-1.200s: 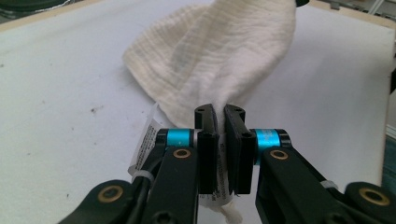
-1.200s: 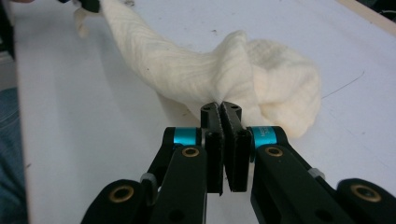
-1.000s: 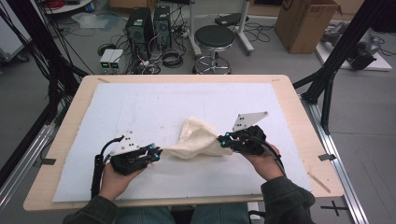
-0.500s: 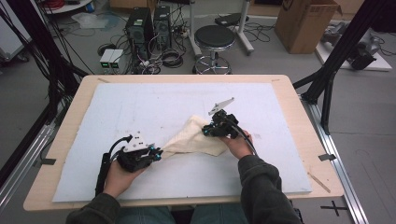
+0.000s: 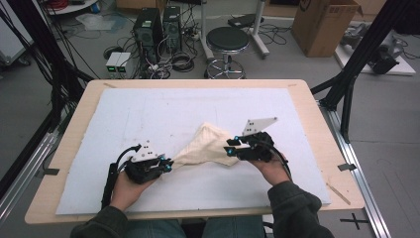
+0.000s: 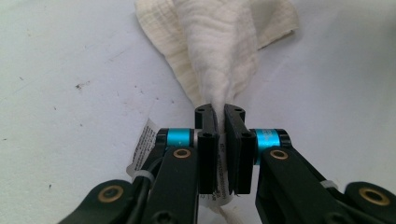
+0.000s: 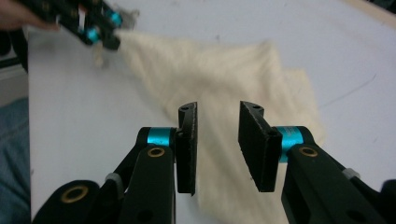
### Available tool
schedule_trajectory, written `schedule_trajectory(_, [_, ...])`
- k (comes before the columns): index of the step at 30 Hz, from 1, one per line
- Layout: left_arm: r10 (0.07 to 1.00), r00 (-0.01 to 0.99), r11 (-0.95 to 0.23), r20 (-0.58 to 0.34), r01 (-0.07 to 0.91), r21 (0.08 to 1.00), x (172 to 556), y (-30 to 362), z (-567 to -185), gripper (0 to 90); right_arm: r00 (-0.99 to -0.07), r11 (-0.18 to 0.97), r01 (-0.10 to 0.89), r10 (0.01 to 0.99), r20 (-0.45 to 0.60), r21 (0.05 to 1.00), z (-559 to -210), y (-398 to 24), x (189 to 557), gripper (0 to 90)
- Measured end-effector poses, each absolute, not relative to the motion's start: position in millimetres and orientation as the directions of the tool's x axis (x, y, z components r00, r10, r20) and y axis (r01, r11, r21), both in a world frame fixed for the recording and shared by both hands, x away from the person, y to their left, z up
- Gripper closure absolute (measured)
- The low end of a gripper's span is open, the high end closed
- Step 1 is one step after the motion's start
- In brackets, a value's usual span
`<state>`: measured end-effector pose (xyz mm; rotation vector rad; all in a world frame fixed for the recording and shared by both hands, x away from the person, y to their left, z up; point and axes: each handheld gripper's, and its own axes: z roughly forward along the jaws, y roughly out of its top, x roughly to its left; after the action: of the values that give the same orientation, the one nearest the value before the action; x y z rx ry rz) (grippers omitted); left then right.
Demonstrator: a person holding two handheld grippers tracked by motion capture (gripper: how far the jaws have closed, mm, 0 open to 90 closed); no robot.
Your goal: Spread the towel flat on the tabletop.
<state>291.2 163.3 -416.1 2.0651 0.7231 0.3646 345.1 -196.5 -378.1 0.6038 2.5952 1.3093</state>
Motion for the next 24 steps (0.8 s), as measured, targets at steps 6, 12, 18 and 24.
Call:
schedule_trajectory(6, [0.616, 0.787, -0.432, -0.015, 0.354, 0.830, 292, 164, -417, 83.7, -0.887, 0.564, 0.359, 0.454, 0.084, 0.744, -421, -207, 343, 68.1])
schedule_trajectory(12, [0.616, 0.787, -0.433, -0.022, 0.361, 0.826, 293, 164, -419, 83.7, -0.896, 0.617, 0.350, 0.440, 0.060, 0.705, -437, -199, 346, 69.8])
schedule_trajectory(18, [0.617, 0.787, -0.434, -0.021, 0.362, 0.825, 293, 164, -419, 83.7, -0.892, 0.612, 0.357, 0.447, 0.064, 0.706, -437, -201, 351, 84.6])
schedule_trajectory(24, [0.613, 0.790, -0.424, -0.021, 0.351, 0.835, 290, 165, -416, 83.7, -0.903, 0.604, 0.341, 0.424, 0.071, 0.721, -425, -205, 345, 85.7])
